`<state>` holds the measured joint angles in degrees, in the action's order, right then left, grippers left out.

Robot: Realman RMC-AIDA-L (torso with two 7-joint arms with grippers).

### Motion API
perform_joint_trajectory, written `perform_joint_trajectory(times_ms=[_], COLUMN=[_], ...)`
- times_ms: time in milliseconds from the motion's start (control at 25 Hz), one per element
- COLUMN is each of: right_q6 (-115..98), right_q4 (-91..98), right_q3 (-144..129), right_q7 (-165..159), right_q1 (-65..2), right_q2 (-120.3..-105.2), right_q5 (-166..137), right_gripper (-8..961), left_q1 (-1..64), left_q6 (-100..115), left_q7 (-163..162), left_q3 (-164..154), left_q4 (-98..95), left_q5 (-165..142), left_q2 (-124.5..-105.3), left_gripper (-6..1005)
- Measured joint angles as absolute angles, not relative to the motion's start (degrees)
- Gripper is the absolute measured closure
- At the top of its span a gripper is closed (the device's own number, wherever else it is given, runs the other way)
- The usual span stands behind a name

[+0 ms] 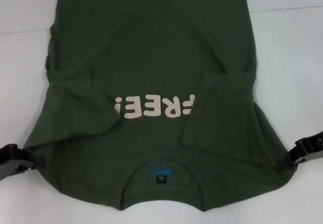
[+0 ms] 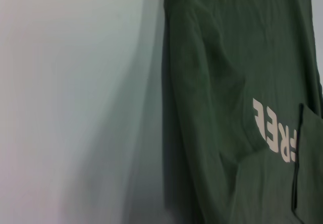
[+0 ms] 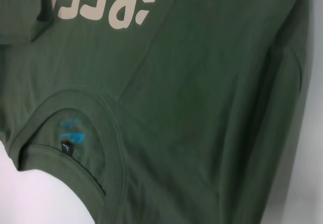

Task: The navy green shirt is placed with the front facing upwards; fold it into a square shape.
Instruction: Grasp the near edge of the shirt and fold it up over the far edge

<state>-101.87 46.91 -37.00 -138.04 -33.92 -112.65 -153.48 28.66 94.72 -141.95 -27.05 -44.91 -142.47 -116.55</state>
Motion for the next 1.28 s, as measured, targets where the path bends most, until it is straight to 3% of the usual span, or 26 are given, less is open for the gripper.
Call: perform_joint_trajectory(times_ms=[1280], right_q6=[-110.68], right_q4=[50.54], right_q3=[-35.93], right_q7=[-135.70], right_q1=[-33.06], right_q2=[-111.87], right_q5=[-153.79], right_gripper=[916], left_q1=[26.99], left_q6=[107.70], left_q7=[-136.50], left_q3=[-26.00], left_q4=[-44.90], left_q5=[-146.63], left_q2=[-116.89], left_gripper=[960])
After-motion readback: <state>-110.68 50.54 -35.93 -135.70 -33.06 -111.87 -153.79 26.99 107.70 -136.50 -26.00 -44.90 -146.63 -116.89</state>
